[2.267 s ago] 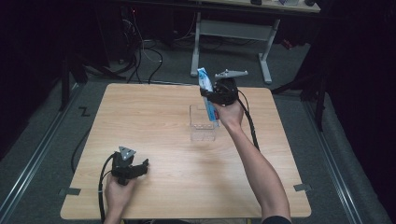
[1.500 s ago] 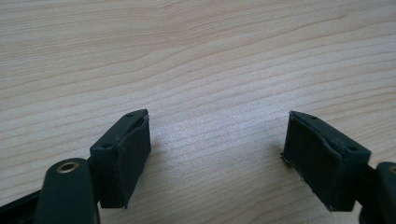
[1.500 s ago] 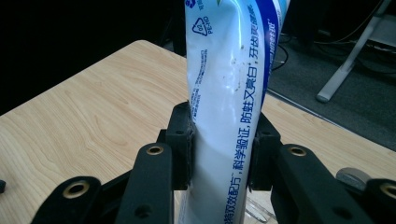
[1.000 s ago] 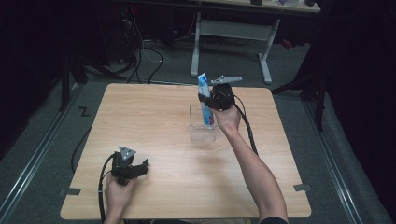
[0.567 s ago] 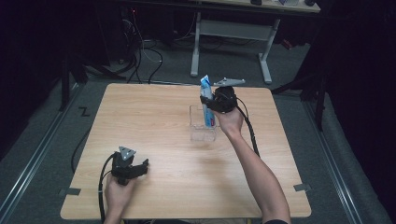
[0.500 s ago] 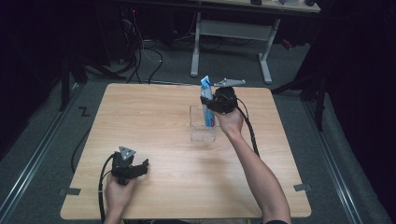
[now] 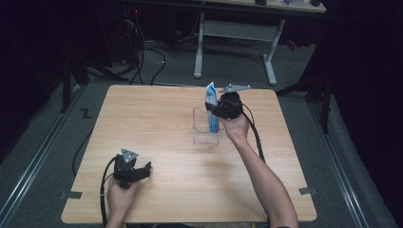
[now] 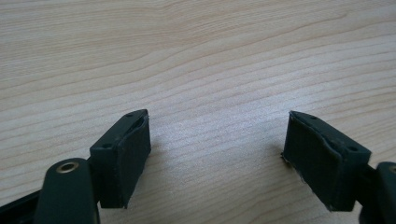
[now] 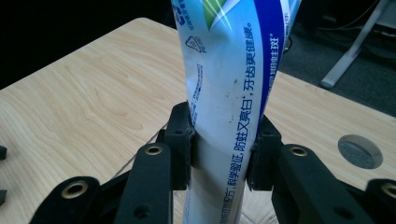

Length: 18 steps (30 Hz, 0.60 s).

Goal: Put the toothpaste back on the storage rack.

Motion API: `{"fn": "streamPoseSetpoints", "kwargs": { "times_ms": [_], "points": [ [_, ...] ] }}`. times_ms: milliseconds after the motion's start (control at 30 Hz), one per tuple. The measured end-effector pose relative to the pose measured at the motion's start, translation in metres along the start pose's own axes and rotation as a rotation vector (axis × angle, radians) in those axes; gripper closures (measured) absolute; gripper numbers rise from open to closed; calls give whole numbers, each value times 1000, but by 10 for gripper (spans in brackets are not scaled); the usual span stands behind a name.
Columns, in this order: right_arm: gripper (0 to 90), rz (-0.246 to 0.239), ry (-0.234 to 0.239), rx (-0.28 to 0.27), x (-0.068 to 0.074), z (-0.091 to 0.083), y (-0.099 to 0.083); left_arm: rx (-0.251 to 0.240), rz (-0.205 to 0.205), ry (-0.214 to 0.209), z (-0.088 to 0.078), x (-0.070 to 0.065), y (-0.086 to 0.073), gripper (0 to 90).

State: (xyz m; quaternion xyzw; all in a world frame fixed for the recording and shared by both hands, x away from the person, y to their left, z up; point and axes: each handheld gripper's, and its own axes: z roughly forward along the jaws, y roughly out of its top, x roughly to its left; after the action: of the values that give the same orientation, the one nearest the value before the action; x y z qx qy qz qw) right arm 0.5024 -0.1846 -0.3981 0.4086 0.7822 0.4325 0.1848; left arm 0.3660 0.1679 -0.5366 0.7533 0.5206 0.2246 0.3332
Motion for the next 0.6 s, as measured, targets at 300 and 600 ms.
{"fn": "streamPoseSetpoints", "kwargs": {
  "times_ms": [300,600],
  "points": [
    [671,-3,9,18,1,0,-5,0,0,0,0,0,0,232],
    [670,2,21,37,3,2,-9,0,0,0,0,0,0,232]
  ]
}}
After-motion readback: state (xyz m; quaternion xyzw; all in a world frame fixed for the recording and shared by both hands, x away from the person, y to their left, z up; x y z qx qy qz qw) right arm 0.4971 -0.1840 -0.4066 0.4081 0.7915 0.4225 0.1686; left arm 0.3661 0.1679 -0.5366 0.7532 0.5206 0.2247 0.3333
